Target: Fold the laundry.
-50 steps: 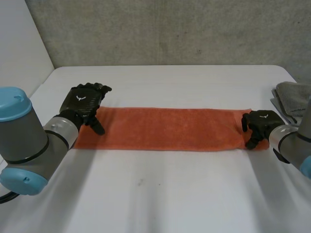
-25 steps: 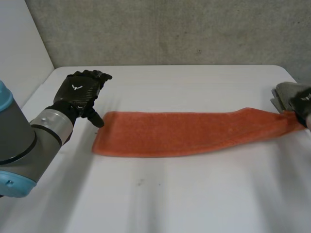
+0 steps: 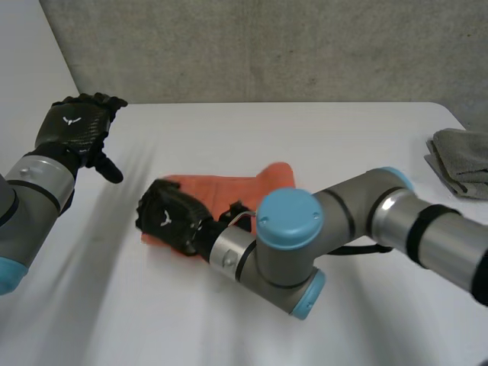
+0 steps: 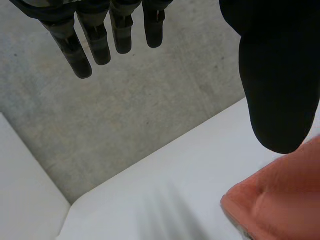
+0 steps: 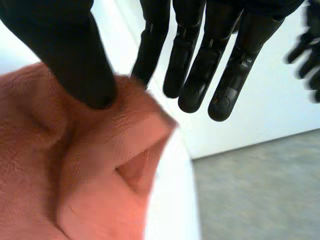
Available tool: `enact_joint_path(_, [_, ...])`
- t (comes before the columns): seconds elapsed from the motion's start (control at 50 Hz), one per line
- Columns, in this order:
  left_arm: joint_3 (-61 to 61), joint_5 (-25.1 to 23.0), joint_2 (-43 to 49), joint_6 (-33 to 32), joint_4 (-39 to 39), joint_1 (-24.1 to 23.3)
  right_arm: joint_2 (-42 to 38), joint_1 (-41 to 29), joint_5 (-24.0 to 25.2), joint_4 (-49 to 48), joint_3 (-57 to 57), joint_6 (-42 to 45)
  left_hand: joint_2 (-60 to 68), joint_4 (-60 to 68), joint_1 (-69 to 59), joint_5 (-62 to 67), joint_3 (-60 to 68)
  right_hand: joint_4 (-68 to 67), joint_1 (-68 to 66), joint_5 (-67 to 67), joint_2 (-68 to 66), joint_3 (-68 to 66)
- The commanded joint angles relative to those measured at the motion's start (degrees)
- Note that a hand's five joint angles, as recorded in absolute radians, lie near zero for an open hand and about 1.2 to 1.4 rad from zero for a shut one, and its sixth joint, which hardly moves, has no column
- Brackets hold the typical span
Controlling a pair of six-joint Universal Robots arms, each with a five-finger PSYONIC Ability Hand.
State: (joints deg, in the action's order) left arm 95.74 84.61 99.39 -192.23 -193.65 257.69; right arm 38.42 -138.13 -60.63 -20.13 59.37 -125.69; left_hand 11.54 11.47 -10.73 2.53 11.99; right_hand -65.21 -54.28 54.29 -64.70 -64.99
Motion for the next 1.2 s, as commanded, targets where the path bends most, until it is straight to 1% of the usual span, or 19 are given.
enact_joint_path(0.02, [-0.20, -0.15, 1.42, -0.08, -0.14, 0.36, -0.81, 0.93, -5.54, 4.83, -3.12, -12.89, -1.32, -1.25, 0.51, -2.32, -1.78, 55.21, 44.28, -54.29, 54.70, 54.99])
enact_joint_path(0.04, [-0.20, -0.32, 1.86, -0.25, -0.14, 0.18, 0.67, 1.37, -9.56, 5.62, -2.59, -17.87, -1.32, -1.25, 0.51, -2.32, -1.78, 55.21, 44.28, -54.29, 54.70, 54.99])
enact_joint_path(0.1, [-0.73, -0.50, 4.14, -0.52, -0.06, -1.05, 4.10, 3.29, -15.21, 8.08, -1.63, -25.46, -1.32, -1.25, 0.51, -2.32, -1.78, 55.21, 44.28, -54.29, 54.70, 54.99])
enact_joint_path(0.12, [-0.82, -0.59, 4.76, -0.52, -0.06, -1.40, 6.29, 5.91, -18.18, 10.61, -0.49, -29.66, -1.32, -1.25, 0.51, -2.32, -1.78, 55.21, 44.28, -54.29, 54.70, 54.99])
enact_joint_path(0.18, [-1.17, -0.85, 6.78, -0.60, -0.06, -4.12, 8.68, 9.27, -19.09, 16.76, 1.88, -35.39, -1.32, -1.25, 0.51, -2.32, -1.78, 55.21, 44.28, -54.29, 54.70, 54.99])
enact_joint_path(0.22, [-1.61, -0.94, 8.54, -0.69, -0.06, -6.49, 9.30, 10.33, -18.91, 19.50, 2.94, -36.55, -1.32, -1.25, 0.51, -2.32, -1.78, 55.21, 44.28, -54.29, 54.70, 54.99])
enact_joint_path(0.28, [-1.96, -0.68, 10.29, -1.04, 0.21, -9.56, 9.57, 11.91, -19.44, 23.20, 4.53, -36.91, -0.65, -0.58, -0.16, -1.65, -1.11, 55.21, 44.28, -54.29, 54.70, 54.99])
enact_joint_path(0.4, [-1.17, 0.03, 10.92, -2.09, 2.31, -13.18, 10.01, 14.64, -19.26, 24.44, 8.13, -37.35, 3.04, 3.11, -3.85, 2.05, 2.59, 55.21, 44.28, -54.29, 54.70, 54.99])
enact_joint_path(0.44, [-0.91, 0.03, 10.74, -2.88, 3.98, -13.88, 10.53, 14.82, -19.26, 24.35, 9.10, -37.35, 8.90, 8.97, -9.71, 7.90, 8.44, 55.21, 44.28, -54.29, 54.70, 54.99])
enact_joint_path(0.58, [-0.47, 0.38, 10.65, -4.12, 7.85, -14.06, 11.41, 14.73, -19.35, 22.68, 11.47, -37.17, 16.67, 16.74, -17.48, 15.68, 16.22, 55.21, 44.28, -54.29, 54.70, 54.99])
enact_joint_path(0.62, [-0.47, 0.47, 11.00, -4.12, 7.33, -14.06, 11.50, 14.47, -19.35, 21.81, 12.26, -36.82, 16.68, 16.74, -17.49, 15.68, 16.22, 54.64, 43.71, -53.72, 54.13, 54.42])
enact_joint_path(0.7, [-1.78, 1.43, 13.19, -4.21, 3.91, -13.88, 11.68, 14.20, -19.70, 20.40, 13.40, -36.47, 16.51, 16.58, -17.32, 15.51, 16.05, 47.74, 36.82, -46.83, 47.24, 47.53])
enact_joint_path(0.8, [-5.99, 5.03, 19.16, -5.34, -2.24, -13.62, 11.68, 14.03, -20.06, 18.55, 14.28, -36.29, 16.51, 16.58, -17.32, 15.52, 16.05, 41.50, 30.58, -40.59, 41.00, 41.29])
enact_joint_path(0.86, [-8.63, 7.66, 22.33, -7.19, -2.69, -13.09, 11.50, 13.94, -20.32, 18.02, 14.55, -35.51, 16.51, 16.58, -17.32, 15.51, 16.05, 38.31, 27.39, -37.40, 37.81, 38.10])
enact_joint_path(0.94, [-12.24, 15.57, 25.33, -11.58, -3.22, -10.64, 11.15, 13.94, -21.46, 17.93, 14.72, -33.14, 16.34, 16.41, -17.15, 15.35, 15.88, 33.45, 22.53, -32.53, 32.94, 33.23])
enact_joint_path(0.96, [-12.85, 18.63, 25.42, -13.42, -3.48, -9.24, 11.06, 13.94, -21.81, 17.85, 14.81, -32.61, 16.34, 16.41, -17.15, 15.35, 15.88, 32.26, 21.33, -31.34, 31.75, 32.04])
enact_joint_path(1.0, [-12.95, 21.20, 25.24, -15.10, -3.75, -8.26, 10.97, 13.94, -22.69, 17.67, 14.90, -31.73, 16.34, 16.41, -17.15, 15.35, 15.88, 30.91, 19.98, -29.99, 30.40, 30.69])
enact_joint_path(1.1, [-11.37, 21.48, 24.72, -16.25, -3.84, -8.52, 10.97, 13.94, -24.45, 16.53, 15.51, -30.76, 15.17, 15.23, -15.98, 14.17, 14.71, 30.56, 19.64, -29.65, 30.06, 30.35])
enact_joint_path(1.2, [-5.23, 19.28, 17.17, -16.07, -3.92, -9.66, 11.15, 14.03, -24.45, 16.17, 15.87, -30.58, 12.98, 13.05, -13.79, 11.98, 12.52, 30.56, 19.64, -29.65, 30.06, 30.35])
